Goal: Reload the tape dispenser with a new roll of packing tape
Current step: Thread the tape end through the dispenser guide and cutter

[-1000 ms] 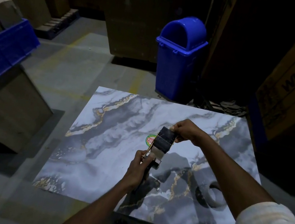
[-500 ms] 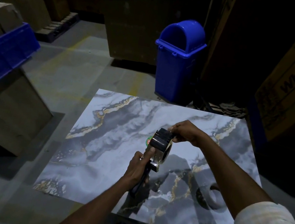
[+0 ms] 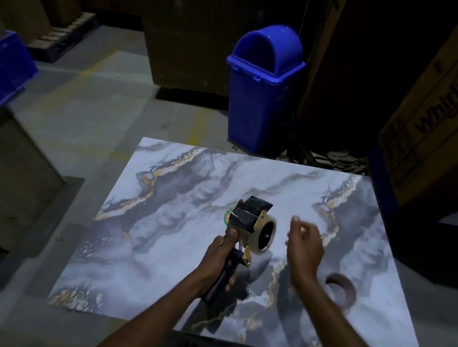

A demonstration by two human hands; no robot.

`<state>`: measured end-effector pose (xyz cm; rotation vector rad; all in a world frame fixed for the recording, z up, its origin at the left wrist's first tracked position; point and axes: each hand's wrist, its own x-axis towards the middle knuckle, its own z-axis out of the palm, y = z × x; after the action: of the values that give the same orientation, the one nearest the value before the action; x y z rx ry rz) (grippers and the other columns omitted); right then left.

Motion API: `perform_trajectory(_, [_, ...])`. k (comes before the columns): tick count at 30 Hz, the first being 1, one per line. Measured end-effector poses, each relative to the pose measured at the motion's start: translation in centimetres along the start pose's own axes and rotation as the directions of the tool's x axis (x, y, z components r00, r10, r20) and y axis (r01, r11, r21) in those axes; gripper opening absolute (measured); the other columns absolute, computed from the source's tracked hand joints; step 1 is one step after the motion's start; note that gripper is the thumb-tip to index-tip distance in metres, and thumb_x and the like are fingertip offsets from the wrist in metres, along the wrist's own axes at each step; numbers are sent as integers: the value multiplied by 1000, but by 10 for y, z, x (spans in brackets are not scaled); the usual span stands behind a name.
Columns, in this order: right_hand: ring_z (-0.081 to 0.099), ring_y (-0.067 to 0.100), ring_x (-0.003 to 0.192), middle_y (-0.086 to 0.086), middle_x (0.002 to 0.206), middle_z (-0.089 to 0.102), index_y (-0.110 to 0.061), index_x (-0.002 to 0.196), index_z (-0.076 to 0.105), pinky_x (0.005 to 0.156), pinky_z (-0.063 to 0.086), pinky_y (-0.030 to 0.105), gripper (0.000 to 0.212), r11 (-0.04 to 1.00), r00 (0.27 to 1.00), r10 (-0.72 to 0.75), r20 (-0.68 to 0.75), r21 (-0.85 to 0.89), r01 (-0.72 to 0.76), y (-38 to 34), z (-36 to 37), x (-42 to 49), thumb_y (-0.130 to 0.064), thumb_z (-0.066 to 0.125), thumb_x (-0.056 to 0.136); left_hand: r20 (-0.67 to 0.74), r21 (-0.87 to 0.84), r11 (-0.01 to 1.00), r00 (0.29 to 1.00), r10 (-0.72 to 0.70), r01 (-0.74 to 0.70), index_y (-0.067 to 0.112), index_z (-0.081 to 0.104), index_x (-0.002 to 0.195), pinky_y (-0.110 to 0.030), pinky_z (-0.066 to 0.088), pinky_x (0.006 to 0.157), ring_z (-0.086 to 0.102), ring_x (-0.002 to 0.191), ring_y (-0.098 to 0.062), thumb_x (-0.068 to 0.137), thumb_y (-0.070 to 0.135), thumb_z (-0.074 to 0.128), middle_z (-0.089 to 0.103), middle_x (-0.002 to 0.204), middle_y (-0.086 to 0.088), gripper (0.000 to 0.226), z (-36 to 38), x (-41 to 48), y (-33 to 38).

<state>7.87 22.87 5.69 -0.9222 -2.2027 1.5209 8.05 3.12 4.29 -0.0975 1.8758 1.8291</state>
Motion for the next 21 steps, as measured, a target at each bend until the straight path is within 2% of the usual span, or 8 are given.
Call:
perform_trajectory(2, [65, 21, 74, -2, 80, 68, -24, 86, 56, 70, 53, 40, 48, 997, 999, 50, 9, 61, -50, 28, 0, -35, -72, 51, 89, 8, -12, 1000, 1000, 27, -27, 22, 71, 87, -36, 51, 59, 59, 51, -28, 94, 77, 34, 75, 90, -28, 66, 3, 1, 6])
perform_trajectory(4, [57, 19, 62, -1, 70, 60, -20, 80, 53, 60, 46, 37, 61, 962, 965, 159, 208, 190, -199, 43, 6, -56, -81, 52, 83, 28, -14, 1000, 1000, 6, -6, 21, 76, 77, -34, 50, 56, 57, 50, -29, 95, 77, 34, 70, 83, -35, 72, 8, -2, 12])
perform_trajectory(6, [58, 20, 61, 4, 72, 59, -16, 89, 63, 58, 47, 32, 62, 870, 839, 226, 496, 284, -402, 40, 6, -72, -77, 54, 82, 2, -27, 1000, 1000, 13, -13, 21, 77, 76, -31, 51, 53, 59, 53, -30, 95, 75, 32, 72, 76, -26, 73, 16, -9, 16])
perform_trajectory(9, [70, 24, 79, 10, 89, 72, -18, 116, 71, 76, 54, 41, 62, 780, 625, 126, 770, 312, -542, 27, -5, -86, -66, 41, 92, -94, -46, 998, 995, 36, -41, 23, 77, 78, -32, 56, 62, 69, 63, -26, 98, 69, 29, 77, 73, -7, 69, 39, -20, 16])
perform_trajectory(12, [66, 29, 119, 11, 130, 68, -20, 135, 61, 93, 54, 45, 68, 688, 579, 15, 815, 412, -597, 29, -27, -94, -66, 57, 86, -122, -107, 993, 992, 31, -45, 22, 77, 77, -46, 58, 77, 74, 78, -34, 94, 77, 34, 78, 77, -11, 72, 70, -37, 9])
perform_trajectory(16, [60, 28, 128, 10, 138, 64, -17, 139, 57, 104, 49, 47, 99, 668, 565, -5, 825, 423, -613, 51, -60, -104, -59, 91, 56, -215, -137, 986, 975, 61, -92, 4, 76, 100, -49, 57, 92, 71, 102, -41, 87, 84, 35, 77, 100, -21, 90, 113, -59, -15])
perform_trajectory(19, [49, 29, 139, 9, 149, 53, -16, 149, 48, 118, 33, 52, 86, 655, 527, -26, 849, 413, -633, 73, -87, -115, -41, 87, 77, -196, -178, 981, 980, 45, -80, 28, 75, 111, -54, 50, 108, 67, 117, -38, 82, 91, 38, 74, 118, -15, 79, 146, -76, -50])
perform_trajectory(21, [51, 28, 137, 8, 146, 57, -16, 146, 51, 117, 36, 48, 65, 722, 532, -44, 845, 395, -568, 83, -110, -120, -25, 75, 87, -201, -163, 983, 979, 48, -81, 50, 65, 119, -49, 42, 116, 58, 132, -32, 76, 95, 38, 64, 139, -10, 69, 160, -83, -73])
